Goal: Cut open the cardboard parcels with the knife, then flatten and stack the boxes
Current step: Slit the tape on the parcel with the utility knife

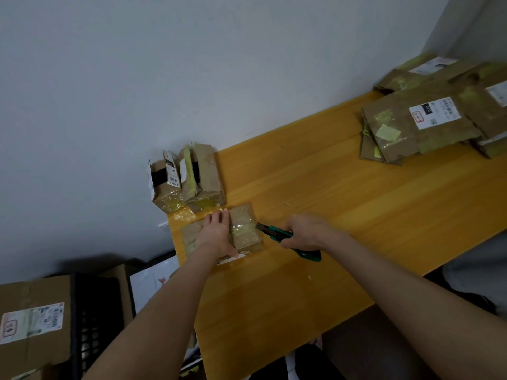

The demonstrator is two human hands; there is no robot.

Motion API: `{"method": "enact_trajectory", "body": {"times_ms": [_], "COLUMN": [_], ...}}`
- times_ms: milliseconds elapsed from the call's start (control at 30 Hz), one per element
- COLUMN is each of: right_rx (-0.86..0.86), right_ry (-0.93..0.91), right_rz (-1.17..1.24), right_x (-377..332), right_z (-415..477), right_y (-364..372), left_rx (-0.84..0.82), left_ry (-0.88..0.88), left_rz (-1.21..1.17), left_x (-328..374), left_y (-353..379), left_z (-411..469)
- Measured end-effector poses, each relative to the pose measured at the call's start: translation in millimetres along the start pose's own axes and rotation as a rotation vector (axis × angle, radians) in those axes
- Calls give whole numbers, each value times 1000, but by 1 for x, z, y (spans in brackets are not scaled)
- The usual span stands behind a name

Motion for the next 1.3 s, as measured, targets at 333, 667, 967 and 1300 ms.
{"method": "enact_trajectory", "body": {"times_ms": [333,667,967,1300], "right_rx": [178,145,387,505], "right_ry": [263,329,120,130], "right_rz": [884,1382,1296,726], "right_x": [18,-17,-4,8], "right_z": [11,29,23,9], "right_y": [24,51,-30,-40], "left_rx": [4,52,163,283], "left_ry": [-158,-335,-195,-253], "left_rz": [-122,-1146,-1561,-1411], "left_x": [0,-25,-15,-18], "left_y": [-2,28,-21,-37], "left_z": [-8,-22,-22,-17]}}
Point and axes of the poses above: each hand's wrist, its own z-axis towards the middle knuckle, its own y-axis out of the palm, x = y × z, the point moved 9 cm from there along z, towards the middle knuckle, and after that the axes turned 8 degrees about -z, right-handed, at the moved point
